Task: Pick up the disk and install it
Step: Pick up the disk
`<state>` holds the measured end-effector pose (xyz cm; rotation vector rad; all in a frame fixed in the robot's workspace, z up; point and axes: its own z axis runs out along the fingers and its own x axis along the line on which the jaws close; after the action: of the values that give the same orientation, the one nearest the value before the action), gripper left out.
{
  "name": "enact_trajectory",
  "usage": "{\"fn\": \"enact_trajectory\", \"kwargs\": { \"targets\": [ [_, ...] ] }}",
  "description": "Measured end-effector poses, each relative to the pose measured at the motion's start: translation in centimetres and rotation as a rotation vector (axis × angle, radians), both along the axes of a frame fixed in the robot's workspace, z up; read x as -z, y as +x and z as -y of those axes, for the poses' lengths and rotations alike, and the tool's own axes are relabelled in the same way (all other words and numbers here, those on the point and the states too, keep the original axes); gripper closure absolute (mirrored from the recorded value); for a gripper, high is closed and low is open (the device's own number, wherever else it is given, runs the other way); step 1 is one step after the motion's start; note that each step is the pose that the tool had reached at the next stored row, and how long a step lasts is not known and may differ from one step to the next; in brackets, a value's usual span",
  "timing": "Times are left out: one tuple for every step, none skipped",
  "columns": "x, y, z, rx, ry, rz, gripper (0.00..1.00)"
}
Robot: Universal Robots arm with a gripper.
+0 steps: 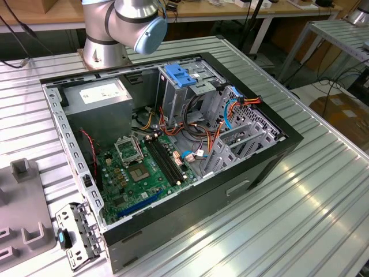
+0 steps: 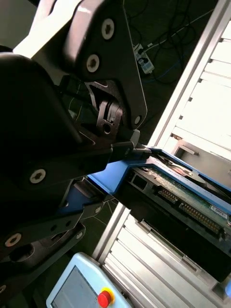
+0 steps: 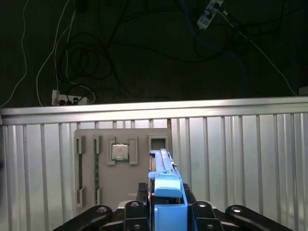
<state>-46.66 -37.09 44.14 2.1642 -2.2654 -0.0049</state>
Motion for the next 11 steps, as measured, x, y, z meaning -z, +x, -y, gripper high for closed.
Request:
{"fn": "enact_trajectory", "kwargs": {
  "targets": [
    [-0.15, 0.00, 0.00, 0.000, 0.0000, 0.0000, 0.63],
    [-0.31, 0.00, 0.00, 0.000, -0.0001, 0.0000, 0.63],
    [-0.50, 0.00, 0.00, 0.000, -0.0003, 0.0000, 0.63],
    [-0.59, 0.00, 0.00, 0.000, -0.0004, -0.0001, 0.63],
    [-0.70, 0.00, 0.00, 0.000, -0.0005, 0.0000, 0.63],
    [-0.89, 0.00, 0.00, 0.000, -0.0007, -0.0001, 0.63],
    [-0.99, 0.00, 0.00, 0.000, -0.0007, 0.0000, 0.63],
    [-1.10, 0.00, 0.00, 0.000, -0.0008, 0.0000, 0.63],
    [-1.21, 0.00, 0.00, 0.000, -0.0008, 0.0000, 0.63],
    [-1.34, 0.00, 0.00, 0.000, -0.0008, 0.0000, 0.63],
    [-1.58, 0.00, 0.00, 0.000, -0.0008, 0.0000, 0.63]
  ]
}}
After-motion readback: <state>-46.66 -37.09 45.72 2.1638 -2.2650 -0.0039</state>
